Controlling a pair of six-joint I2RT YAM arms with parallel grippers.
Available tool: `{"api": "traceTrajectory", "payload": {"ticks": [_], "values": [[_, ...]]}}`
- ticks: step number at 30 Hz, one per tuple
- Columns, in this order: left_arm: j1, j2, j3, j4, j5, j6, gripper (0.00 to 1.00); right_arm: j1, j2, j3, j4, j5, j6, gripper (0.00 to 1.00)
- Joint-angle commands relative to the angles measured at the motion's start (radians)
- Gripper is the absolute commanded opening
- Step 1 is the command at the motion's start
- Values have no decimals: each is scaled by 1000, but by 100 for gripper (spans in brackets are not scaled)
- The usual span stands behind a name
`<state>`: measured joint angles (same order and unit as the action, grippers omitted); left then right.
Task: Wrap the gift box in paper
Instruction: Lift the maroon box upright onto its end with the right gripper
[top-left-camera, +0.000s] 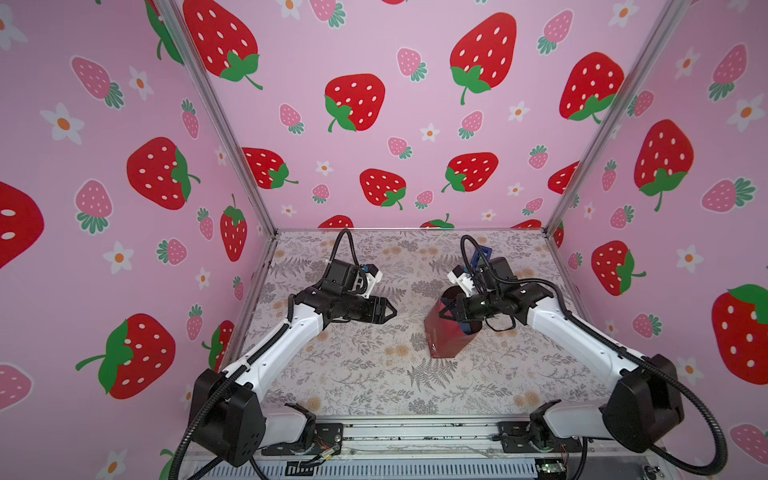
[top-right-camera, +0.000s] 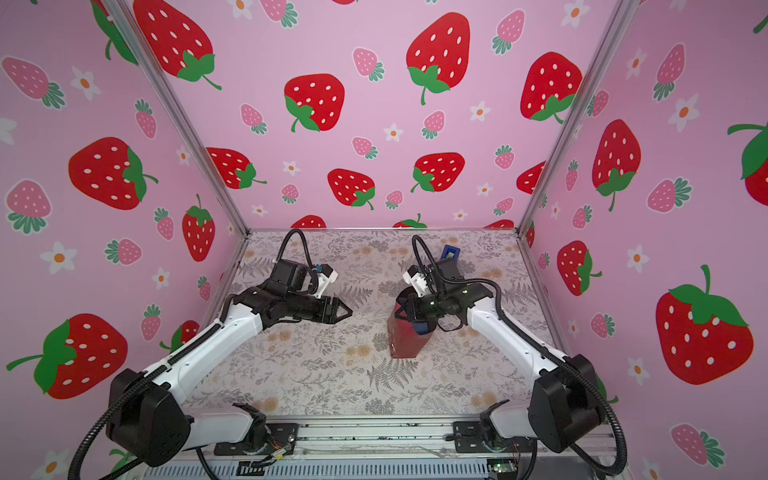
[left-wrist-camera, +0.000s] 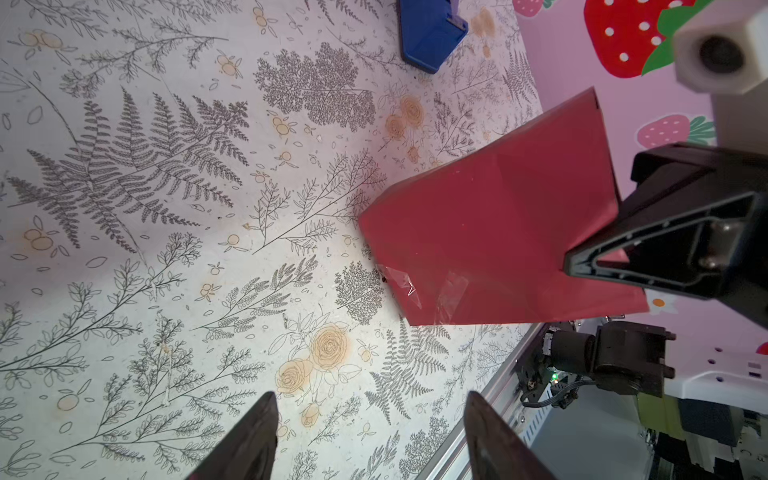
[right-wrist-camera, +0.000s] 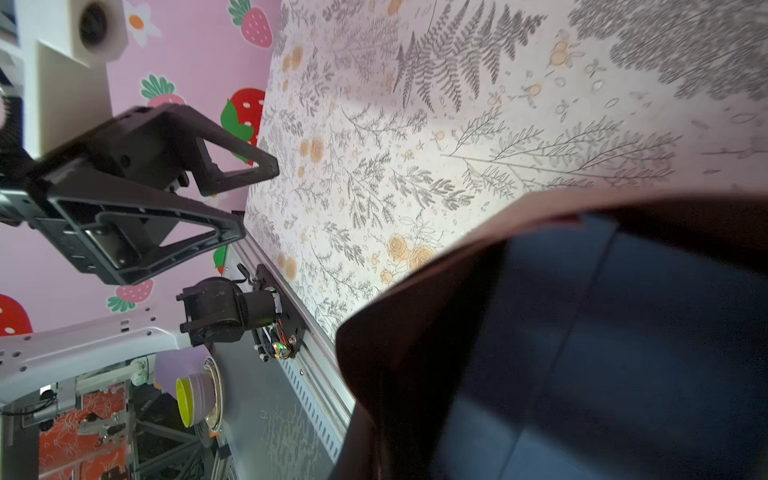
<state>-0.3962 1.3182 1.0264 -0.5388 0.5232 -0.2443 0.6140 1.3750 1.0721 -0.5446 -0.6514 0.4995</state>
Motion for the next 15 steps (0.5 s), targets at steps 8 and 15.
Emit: {"api": "traceTrajectory", "payload": {"ticks": [8, 15], "values": [[7, -13, -19, 13, -19, -21, 72, 89, 4, 126, -98, 145, 31, 36], [7, -8, -35, 35, -18, -39, 71, 90, 33, 273, -279, 363, 3, 36]]}}
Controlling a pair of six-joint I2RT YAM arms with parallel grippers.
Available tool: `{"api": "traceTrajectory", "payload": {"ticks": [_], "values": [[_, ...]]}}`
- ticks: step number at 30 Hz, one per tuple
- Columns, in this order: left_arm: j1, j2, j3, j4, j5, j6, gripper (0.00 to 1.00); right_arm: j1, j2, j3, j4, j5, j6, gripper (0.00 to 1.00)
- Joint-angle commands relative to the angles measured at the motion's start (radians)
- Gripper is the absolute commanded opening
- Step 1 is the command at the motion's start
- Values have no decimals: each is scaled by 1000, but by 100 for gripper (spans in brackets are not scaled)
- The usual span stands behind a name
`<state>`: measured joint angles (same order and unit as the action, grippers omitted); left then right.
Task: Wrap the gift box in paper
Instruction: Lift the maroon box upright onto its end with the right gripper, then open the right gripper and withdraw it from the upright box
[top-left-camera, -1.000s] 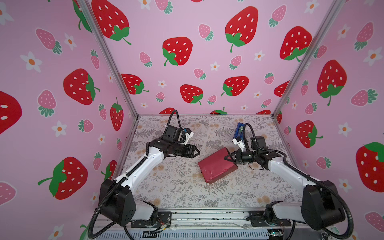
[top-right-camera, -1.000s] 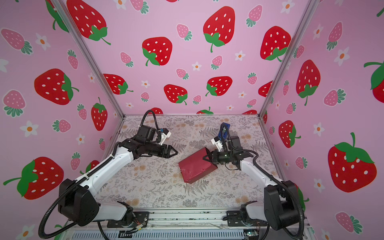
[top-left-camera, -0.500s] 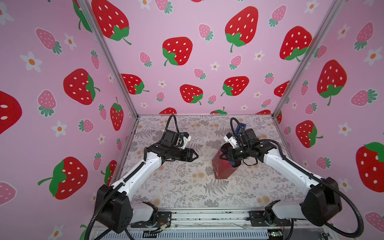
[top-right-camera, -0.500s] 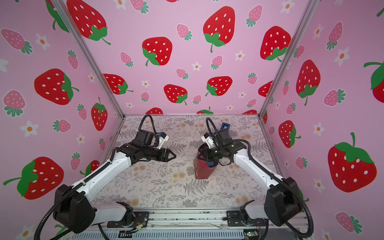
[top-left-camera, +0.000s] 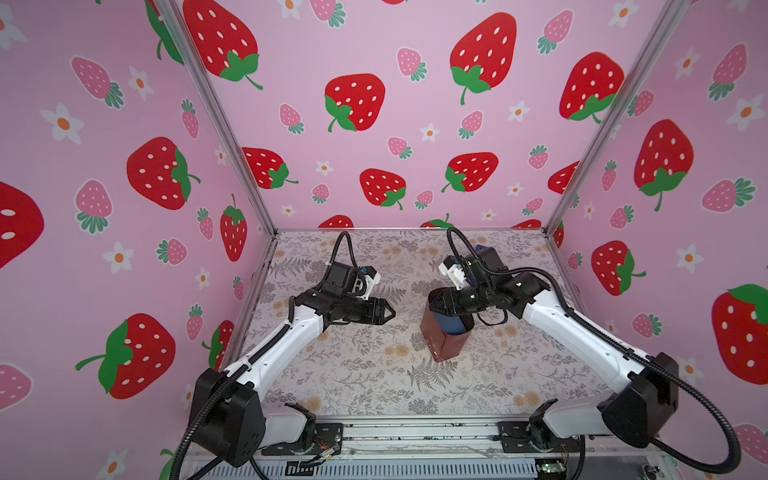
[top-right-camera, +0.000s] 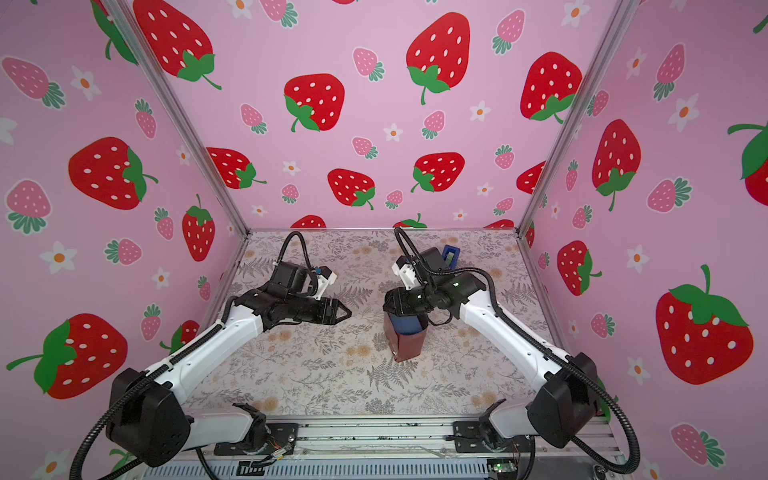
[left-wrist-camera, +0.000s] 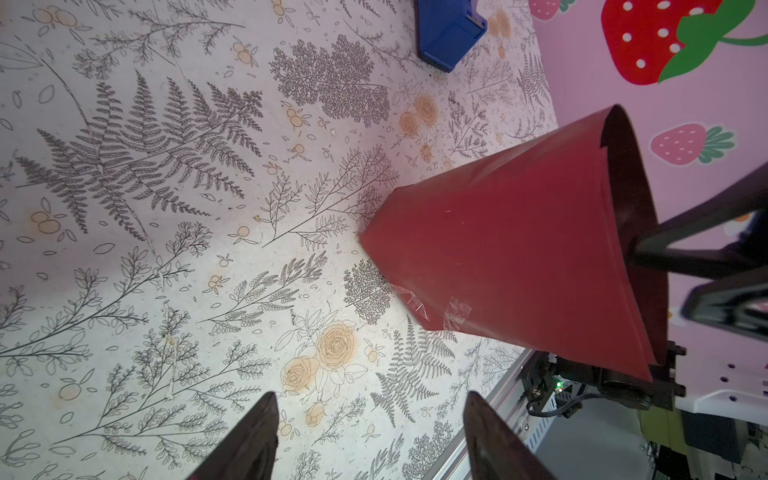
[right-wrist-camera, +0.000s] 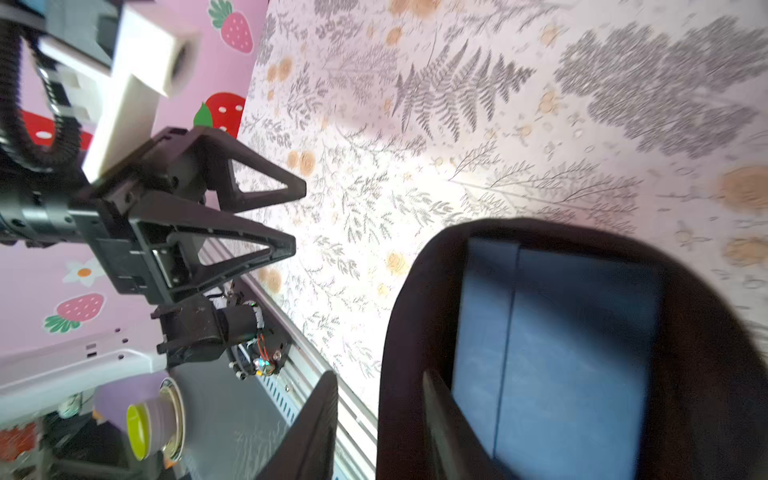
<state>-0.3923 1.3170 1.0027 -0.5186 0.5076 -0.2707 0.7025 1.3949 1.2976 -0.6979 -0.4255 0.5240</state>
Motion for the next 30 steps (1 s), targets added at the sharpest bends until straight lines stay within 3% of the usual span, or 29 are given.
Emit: {"api": "traceTrajectory", "payload": {"ticks": [1, 5, 8, 17, 20, 25, 30], "values": [[4, -5, -13, 15, -7, -16, 71, 1, 20, 60, -154, 174, -27, 32], [4, -4, -18, 17, -18, -16, 70, 21, 65, 95, -226, 257, -51, 13], [3, -4, -23, 20, -29, -19, 70, 54, 103, 109, -251, 306, -58, 7], [3, 2, -26, 45, -30, -30, 69, 95, 235, 108, -229, 458, -60, 2], [4, 0, -15, 25, -34, -14, 69, 101, 267, 39, -208, 496, -60, 0], [4, -1, -2, 16, -40, 8, 69, 105, 309, -61, -188, 493, -56, 0], [3, 28, 16, 19, -23, 4, 68, 106, 293, -17, -208, 495, -46, 0]]}}
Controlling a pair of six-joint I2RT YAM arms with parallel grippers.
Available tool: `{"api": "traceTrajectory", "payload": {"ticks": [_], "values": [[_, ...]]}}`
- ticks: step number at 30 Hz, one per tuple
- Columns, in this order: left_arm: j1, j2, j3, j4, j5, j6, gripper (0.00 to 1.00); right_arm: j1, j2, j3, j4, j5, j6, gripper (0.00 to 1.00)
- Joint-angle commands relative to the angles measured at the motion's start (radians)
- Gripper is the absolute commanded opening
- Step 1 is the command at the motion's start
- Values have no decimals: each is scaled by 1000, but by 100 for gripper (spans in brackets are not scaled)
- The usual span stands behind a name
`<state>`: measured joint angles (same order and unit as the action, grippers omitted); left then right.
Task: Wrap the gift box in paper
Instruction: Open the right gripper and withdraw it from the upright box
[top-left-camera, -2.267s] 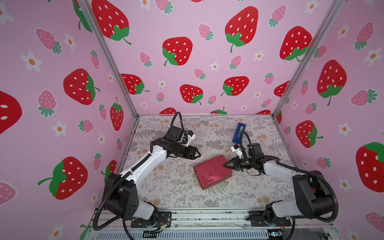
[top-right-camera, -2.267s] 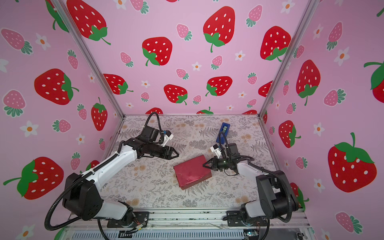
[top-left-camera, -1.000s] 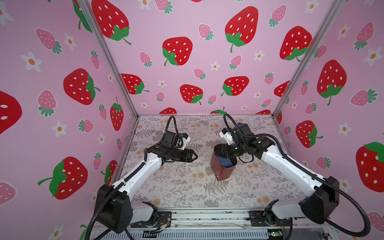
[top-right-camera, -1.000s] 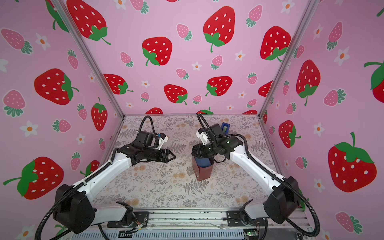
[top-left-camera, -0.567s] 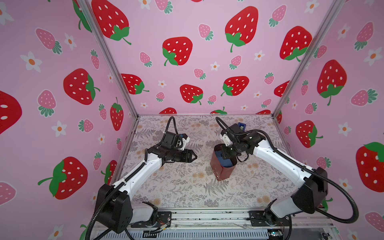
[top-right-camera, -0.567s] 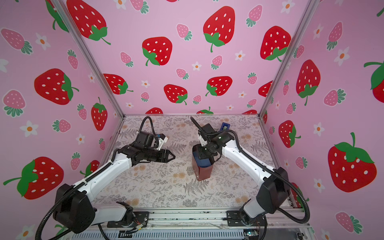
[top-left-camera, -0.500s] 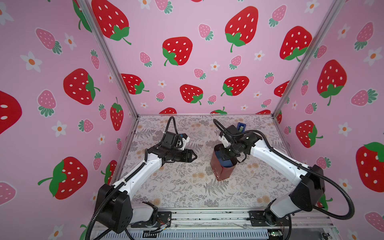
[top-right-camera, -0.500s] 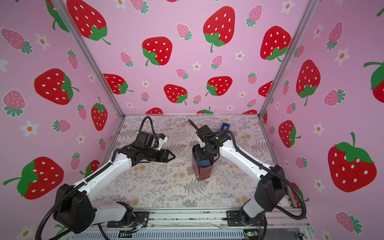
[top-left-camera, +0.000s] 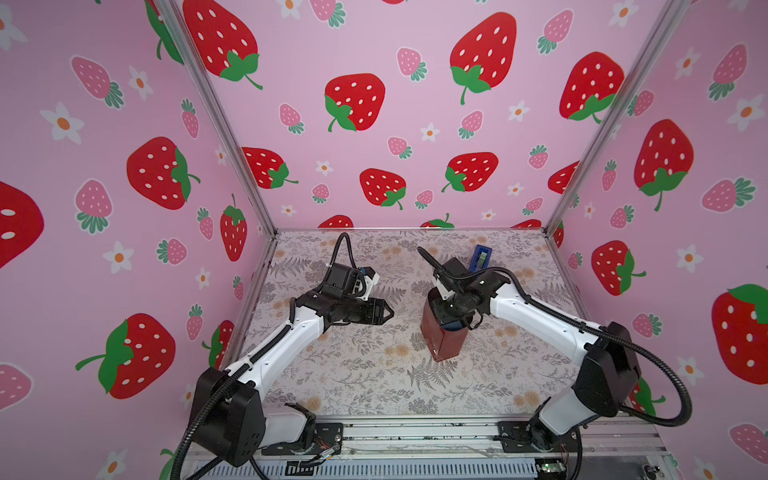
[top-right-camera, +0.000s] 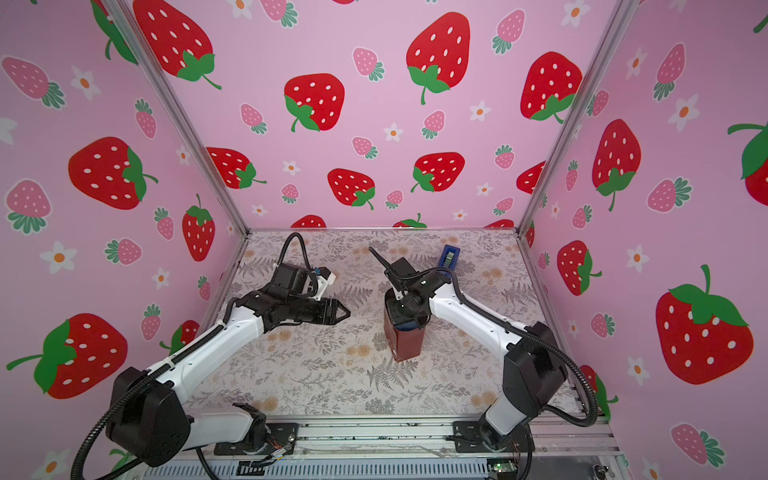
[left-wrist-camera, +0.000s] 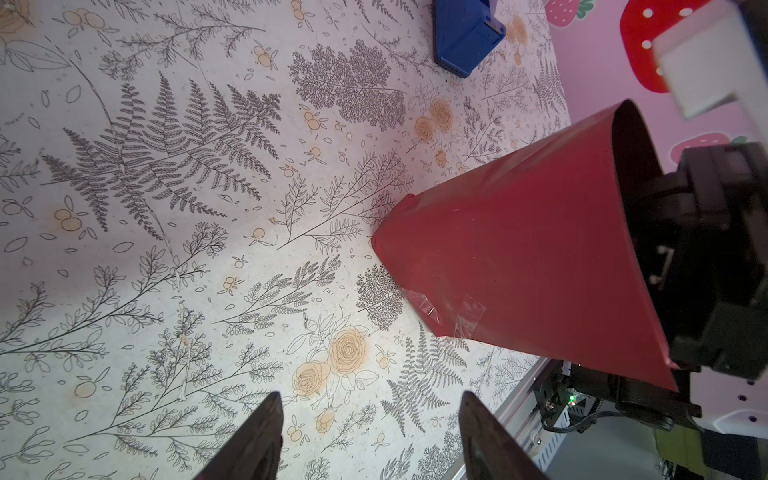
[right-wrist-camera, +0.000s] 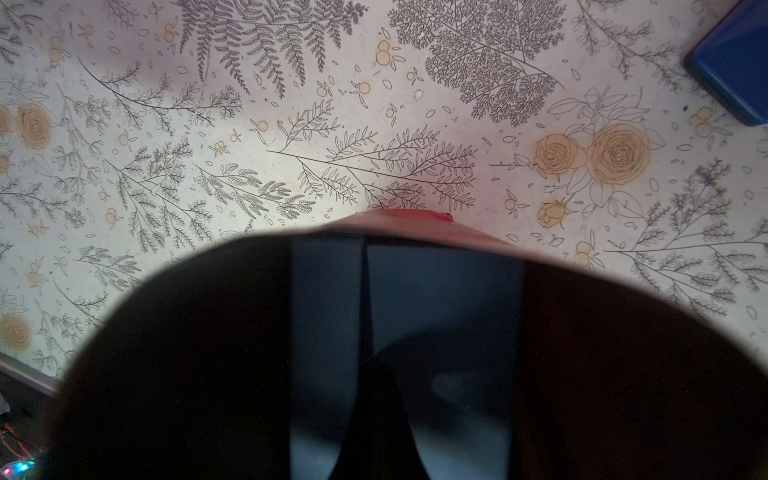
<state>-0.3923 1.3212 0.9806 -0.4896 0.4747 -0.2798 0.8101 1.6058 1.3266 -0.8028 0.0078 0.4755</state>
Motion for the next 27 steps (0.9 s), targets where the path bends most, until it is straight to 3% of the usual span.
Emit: {"api": "traceTrajectory", "payload": {"ticks": [1, 7, 12, 15, 17, 21, 27], "values": [[3, 32, 42, -7, 14, 14, 68, 0, 79, -13, -119, 73, 5, 0], [-1, 135, 122, 32, 39, -2, 68, 0, -42, 175, -196, 109, 39, 1], [-5, 293, 238, 68, 88, -17, 64, -8, -192, 178, -243, 150, 90, 5], [-9, 402, 326, 83, 138, -24, 59, -21, -284, 109, -258, 172, 129, 6], [-18, 483, 404, 59, 149, -23, 47, -33, -355, 29, -256, 184, 164, 6], [-28, 612, 528, 7, 186, -24, 41, -54, -499, -137, -208, 189, 239, 6], [-59, 746, 623, 3, 290, -18, 35, -73, -678, -476, 8, 35, 348, 4]]}}
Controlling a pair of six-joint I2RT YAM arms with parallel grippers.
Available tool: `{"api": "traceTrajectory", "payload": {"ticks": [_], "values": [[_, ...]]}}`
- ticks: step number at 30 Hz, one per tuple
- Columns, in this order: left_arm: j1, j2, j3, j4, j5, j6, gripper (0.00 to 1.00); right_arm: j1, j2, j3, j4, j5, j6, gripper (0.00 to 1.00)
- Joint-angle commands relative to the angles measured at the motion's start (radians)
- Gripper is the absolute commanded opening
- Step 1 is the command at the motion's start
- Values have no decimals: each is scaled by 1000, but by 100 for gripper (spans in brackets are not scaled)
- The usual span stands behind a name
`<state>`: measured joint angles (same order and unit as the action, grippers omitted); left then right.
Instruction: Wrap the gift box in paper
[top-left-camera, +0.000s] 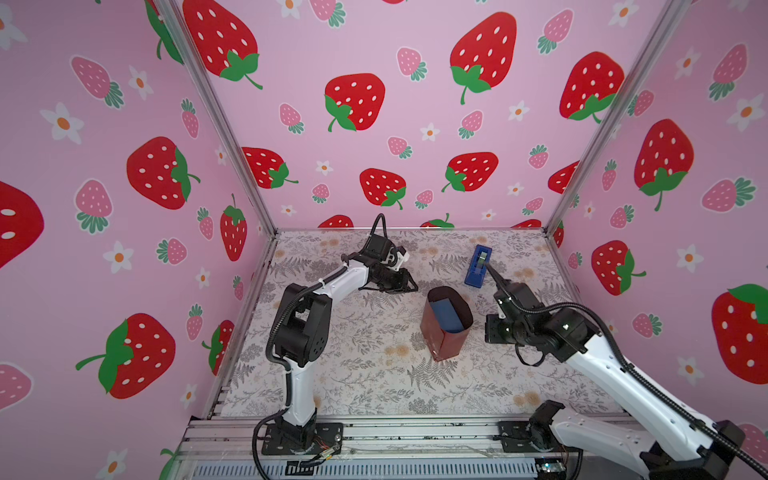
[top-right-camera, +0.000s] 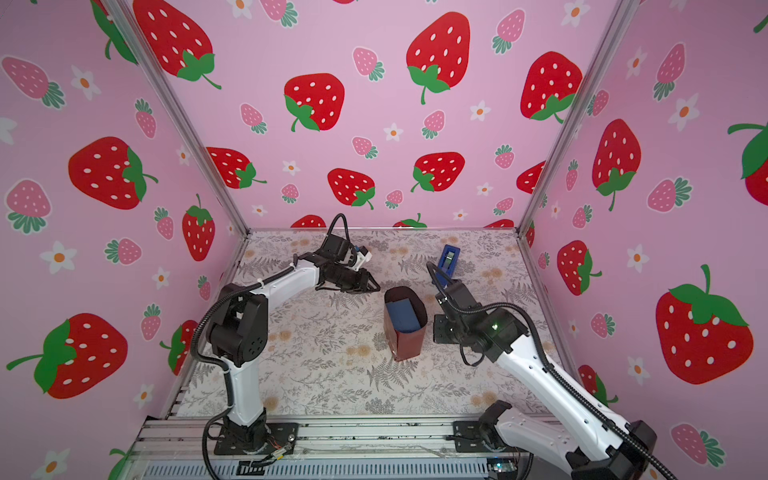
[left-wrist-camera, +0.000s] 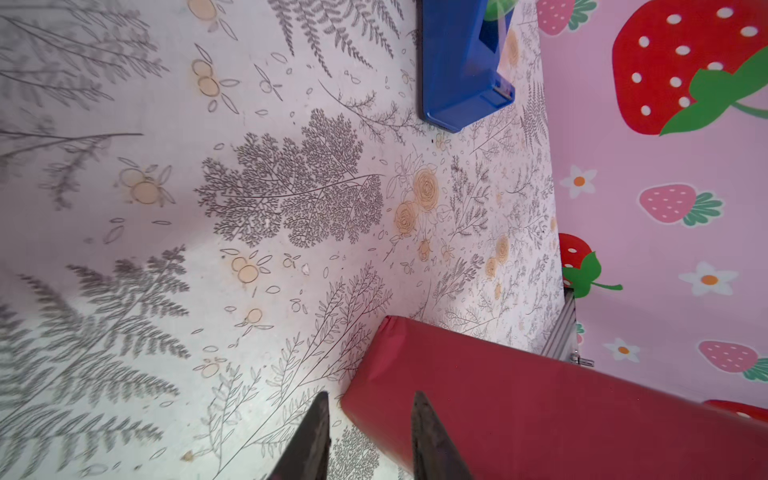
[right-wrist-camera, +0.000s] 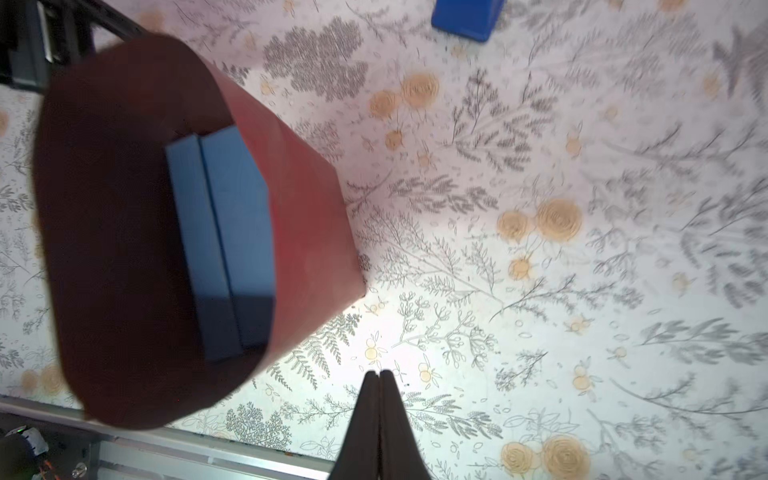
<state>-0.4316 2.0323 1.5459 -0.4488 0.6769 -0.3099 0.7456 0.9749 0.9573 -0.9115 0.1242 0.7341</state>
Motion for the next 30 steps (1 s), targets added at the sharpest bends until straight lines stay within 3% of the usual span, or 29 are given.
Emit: {"api": "traceTrajectory", "payload": {"ticks": [1, 8, 14, 24, 30], "values": [[-26, 54, 70, -43, 113, 25, 35, -10, -73, -172, 181, -128, 115, 3], [-52, 128, 86, -61, 184, 58, 30, -19, -207, -551, 666, -392, 332, 0], [-58, 175, 91, -71, 258, 66, 28, -22, -188, -699, 931, -478, 423, 0], [-62, 190, 84, -69, 299, 70, 26, -32, -89, -712, 1011, -476, 414, 0], [-61, 187, 66, -83, 335, 95, 24, -109, -70, -712, 1008, -465, 371, 0]]}}
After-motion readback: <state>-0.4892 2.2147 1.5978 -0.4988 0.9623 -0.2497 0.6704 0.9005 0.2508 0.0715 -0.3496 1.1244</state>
